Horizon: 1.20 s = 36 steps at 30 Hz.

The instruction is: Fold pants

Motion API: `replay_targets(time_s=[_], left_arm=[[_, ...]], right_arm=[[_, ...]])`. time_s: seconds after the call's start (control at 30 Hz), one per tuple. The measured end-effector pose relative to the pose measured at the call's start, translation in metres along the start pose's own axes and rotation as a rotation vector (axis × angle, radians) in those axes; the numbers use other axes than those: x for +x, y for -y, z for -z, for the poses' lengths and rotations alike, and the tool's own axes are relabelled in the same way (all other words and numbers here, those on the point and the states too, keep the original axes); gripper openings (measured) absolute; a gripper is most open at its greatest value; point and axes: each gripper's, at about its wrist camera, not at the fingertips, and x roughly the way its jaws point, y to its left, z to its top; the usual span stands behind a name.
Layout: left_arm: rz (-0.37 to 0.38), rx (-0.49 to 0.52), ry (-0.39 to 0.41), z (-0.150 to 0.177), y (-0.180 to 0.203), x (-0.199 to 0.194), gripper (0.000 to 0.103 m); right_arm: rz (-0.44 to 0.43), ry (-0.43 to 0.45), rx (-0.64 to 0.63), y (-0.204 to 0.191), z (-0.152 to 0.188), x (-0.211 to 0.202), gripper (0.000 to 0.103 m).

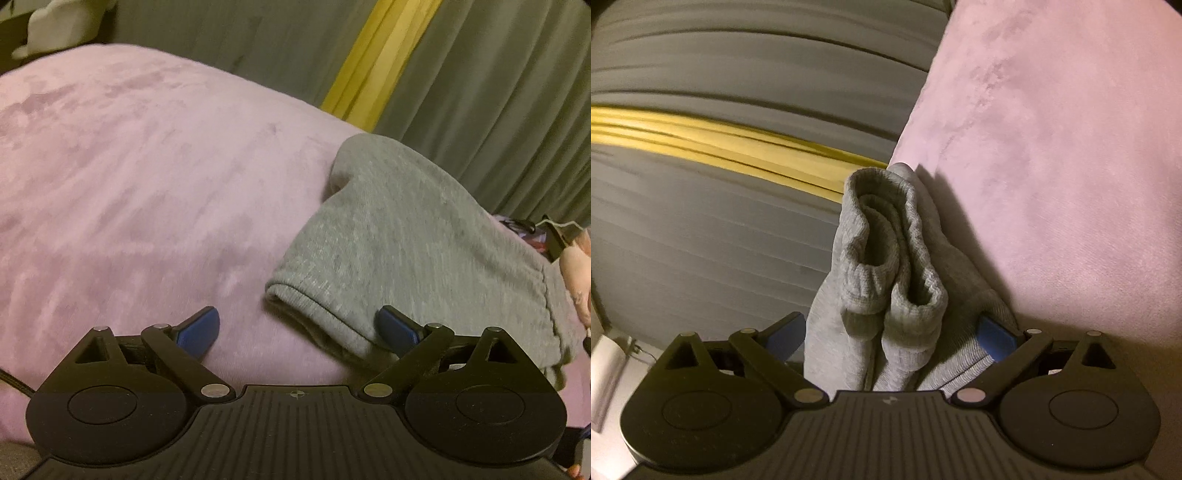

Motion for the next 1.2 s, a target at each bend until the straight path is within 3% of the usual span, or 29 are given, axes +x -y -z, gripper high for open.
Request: replay_targets(time_s=[0.07,0.17,0.3,0.4,0.47,0.53,0.63,0.8,0.93,1.03,1.13,1.17,1.2], left_arm=[[-0.015,0.027,0.001,0.001,0.005,-0.002,0.098],[0.035,0.035,-0.016,0.002,0.007,-0.011,0.098],[0.065,-0.028,-0.009,0.002,0.001,-0.015,0.097],[0.058,-0.027,0.019,0.001,0.007,-0.020,0.097],[0.074,-0.032,0.033,-0.002,0.010,-0.025,0.097],[0.067,-0.025,0.047,-0.009,0.015,-0.028,0.097],[0.058,0.047,0.054,-0.016,0.031,-0.025,0.097],[0.204,0.027,-0.024,-0.004,0.046,-0.016,0.097],[0.242,0.029,-0.069,0.014,0.044,-0.010,0.097],[0.257,0.028,-0.057,0.014,0.042,-0.011,0.097],[0.280,0.014,-0.010,0.012,0.034,-0.015,0.097],[0.277,0.006,-0.002,0.011,0.034,-0.015,0.097],[0.273,-0.003,0.001,0.011,0.032,-0.014,0.098]], right_arm=[[0.018,0.003,-0.007,-0.003,0.002,-0.001,0.099],[0.050,-0.023,-0.019,-0.013,0.001,-0.006,0.099],[0.004,-0.032,-0.028,-0.029,0.003,-0.002,0.097],[0.194,-0.018,-0.083,-0.047,-0.007,0.010,0.068],[0.258,-0.003,-0.079,-0.055,-0.018,0.008,0.068],[0.287,0.066,-0.096,-0.064,-0.029,-0.006,0.068],[0.271,0.115,-0.169,-0.078,-0.038,-0.018,0.068],[0.078,-0.092,-0.071,-0.078,-0.019,-0.010,0.068],[0.120,-0.157,-0.083,-0.077,0.006,0.011,0.068],[0.227,-0.128,-0.105,-0.078,0.006,0.030,0.067],[0.177,-0.066,-0.040,-0.077,0.007,0.027,0.065],[0.162,-0.032,-0.066,-0.083,0.007,0.024,0.060],[0.141,-0.004,-0.102,-0.089,0.007,0.022,0.042]])
